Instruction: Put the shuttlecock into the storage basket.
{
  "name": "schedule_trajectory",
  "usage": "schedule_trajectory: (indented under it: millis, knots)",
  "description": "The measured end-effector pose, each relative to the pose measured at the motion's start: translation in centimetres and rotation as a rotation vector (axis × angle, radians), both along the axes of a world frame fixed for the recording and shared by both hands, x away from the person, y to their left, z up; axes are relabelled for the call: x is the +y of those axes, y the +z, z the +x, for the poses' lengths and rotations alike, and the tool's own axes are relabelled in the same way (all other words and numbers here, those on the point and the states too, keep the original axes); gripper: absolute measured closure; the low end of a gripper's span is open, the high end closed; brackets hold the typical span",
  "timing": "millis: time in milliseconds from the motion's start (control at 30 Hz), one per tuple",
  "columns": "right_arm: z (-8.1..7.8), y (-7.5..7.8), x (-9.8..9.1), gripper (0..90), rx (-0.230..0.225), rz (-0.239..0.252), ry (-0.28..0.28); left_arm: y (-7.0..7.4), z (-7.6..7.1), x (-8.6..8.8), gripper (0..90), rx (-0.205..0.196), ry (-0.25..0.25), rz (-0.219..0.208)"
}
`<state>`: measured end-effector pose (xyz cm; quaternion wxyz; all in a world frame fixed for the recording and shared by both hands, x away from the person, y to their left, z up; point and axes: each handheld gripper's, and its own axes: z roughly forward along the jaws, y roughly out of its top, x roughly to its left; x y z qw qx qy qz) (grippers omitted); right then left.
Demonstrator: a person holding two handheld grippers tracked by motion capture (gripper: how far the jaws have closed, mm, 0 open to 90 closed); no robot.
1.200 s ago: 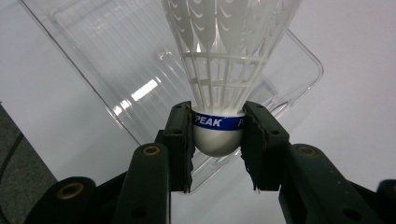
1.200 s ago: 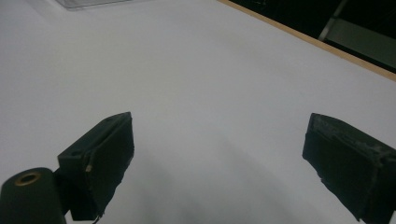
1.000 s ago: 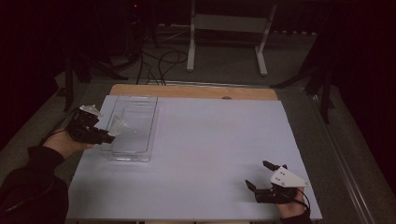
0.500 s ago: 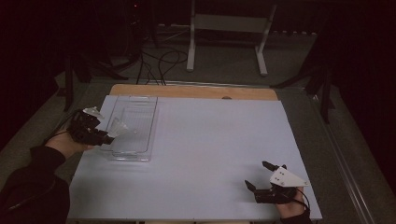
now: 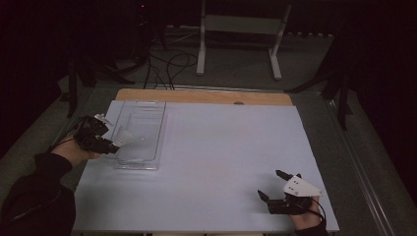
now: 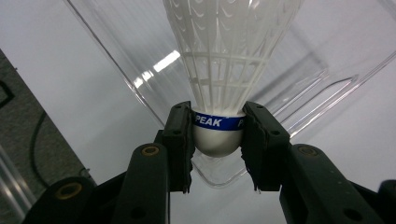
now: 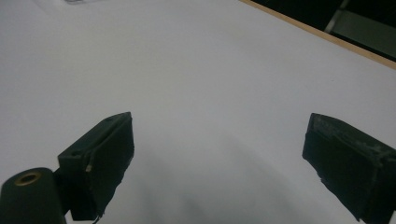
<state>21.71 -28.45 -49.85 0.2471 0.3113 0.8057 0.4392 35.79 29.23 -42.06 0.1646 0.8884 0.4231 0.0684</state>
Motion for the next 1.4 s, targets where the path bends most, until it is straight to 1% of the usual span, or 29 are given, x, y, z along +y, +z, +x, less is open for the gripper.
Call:
schedule_trajectory:
  millis: [100, 167, 200, 300, 400, 433, 467, 533, 633, 667, 733, 800, 833, 867, 967, 1000, 1033, 1067, 1100, 1133, 1167, 1200, 1233, 1267, 1333, 1367, 1400]
  knots:
    - [0.0, 0.0, 0.0, 8.9, 0.001, -0.002, 0.0, 0.0, 0.1, -0.1, 64.9, -0.004, -0.005, 0.005]
    - [0.0, 0.0, 0.0, 8.9, 0.0, -0.002, 0.0, -0.1, 0.1, -0.3, 64.9, 0.002, -0.006, 0.011]
    - [0.0, 0.0, 0.0, 8.9, 0.001, -0.001, 0.0, -0.2, 0.2, -0.3, 64.9, 0.013, -0.001, 0.019]
    - [0.0, 0.0, 0.0, 8.9, 0.001, -0.004, 0.002, -0.4, 0.3, -0.5, 64.8, 0.02, 0.008, 0.043]
    - [0.0, 0.0, 0.0, 8.9, 0.002, -0.002, 0.001, -0.4, 0.3, -0.6, 64.5, 0.013, -0.005, 0.036]
    - [0.0, 0.0, 0.0, 8.9, 0.002, -0.003, 0.001, -0.4, 0.3, -0.7, 64.3, 0.009, -0.008, 0.024]
    - [0.0, 0.0, 0.0, 8.9, 0.004, -0.004, 0.001, -0.3, 0.3, -0.7, 64.3, 0.005, -0.008, 0.027]
    - [0.0, -0.1, 0.0, 8.9, 0.004, -0.003, 0.001, -0.2, 0.4, -0.7, 64.2, 0.004, 0.0, 0.019]
    - [0.1, -0.1, 0.0, 8.9, 0.003, -0.003, 0.002, 0.0, 0.4, -0.6, 60.2, 0.007, 0.017, 0.007]
    - [0.1, -0.1, 0.0, 8.9, 0.003, -0.003, 0.002, 0.0, 0.4, -0.6, 56.2, 0.007, 0.017, 0.007]
    - [0.1, -0.1, 0.0, 8.9, 0.003, -0.004, 0.002, 0.2, 0.4, -0.6, 46.4, 0.013, 0.046, -0.003]
    - [0.1, -0.1, 0.0, 8.9, 0.003, -0.005, 0.001, 0.3, 0.4, -0.6, 37.7, 0.01, 0.055, -0.009]
    - [0.1, -0.1, 0.0, 8.9, 0.002, -0.006, 0.001, 0.3, 0.4, -0.6, 37.7, 0.01, 0.055, -0.009]
    - [0.1, -0.1, 0.0, 8.9, 0.005, -0.006, -0.001, 0.6, 0.4, -0.8, 29.5, 0.001, 0.079, 0.003]
    - [0.0, -0.1, 0.0, 8.9, 0.005, -0.006, 0.0, 0.8, 0.4, -1.0, 21.9, -0.008, 0.097, 0.018]
    - [0.0, 0.0, 0.0, 8.9, 0.004, -0.007, 0.0, 0.8, 0.4, -1.0, 19.8, -0.008, 0.097, 0.018]
    - [0.0, 0.0, 0.0, 9.0, 0.004, -0.006, 0.0, 0.8, 0.4, -1.2, 16.4, -0.007, 0.103, 0.006]
    - [0.0, 0.0, -0.1, 8.9, 0.002, -0.006, 0.001, 0.9, 0.3, -1.2, 14.6, -0.008, 0.096, 0.006]
    - [0.0, 0.0, -0.1, 8.9, 0.002, -0.006, -0.002, 0.9, 0.2, -1.3, 12.7, -0.01, 0.078, 0.011]
    - [0.0, 0.0, -0.1, 8.9, 0.002, -0.005, -0.003, 0.8, 0.0, -1.4, 9.3, -0.017, 0.066, 0.012]
    - [0.0, 0.0, -0.1, 8.9, 0.002, -0.005, -0.003, 0.8, 0.0, -1.5, 7.8, -0.015, 0.064, 0.012]
    - [0.0, 0.0, -0.1, 8.9, 0.002, -0.005, -0.002, 0.8, 0.0, -1.6, 7.8, -0.012, 0.061, 0.01]
    - [0.0, 0.0, -0.1, 8.9, 0.002, -0.006, -0.001, 0.8, -0.1, -1.6, 7.8, -0.019, 0.046, 0.007]
    - [0.0, 0.0, 0.0, 8.9, 0.001, -0.007, -0.001, 0.7, -0.1, -1.7, 6.3, -0.025, 0.035, 0.002]
    - [0.0, 0.0, 0.0, 8.9, 0.002, -0.007, -0.001, 0.8, -0.2, -1.9, 1.6, -0.022, 0.023, -0.001]
    - [0.0, 0.0, -0.1, 8.9, 0.002, -0.007, -0.001, 0.9, -0.2, -2.1, 1.5, -0.03, 0.02, -0.003]
    - [0.0, 0.0, -0.1, 8.9, 0.002, -0.006, -0.001, 0.9, -0.3, -2.2, 1.4, -0.032, 0.016, -0.015]
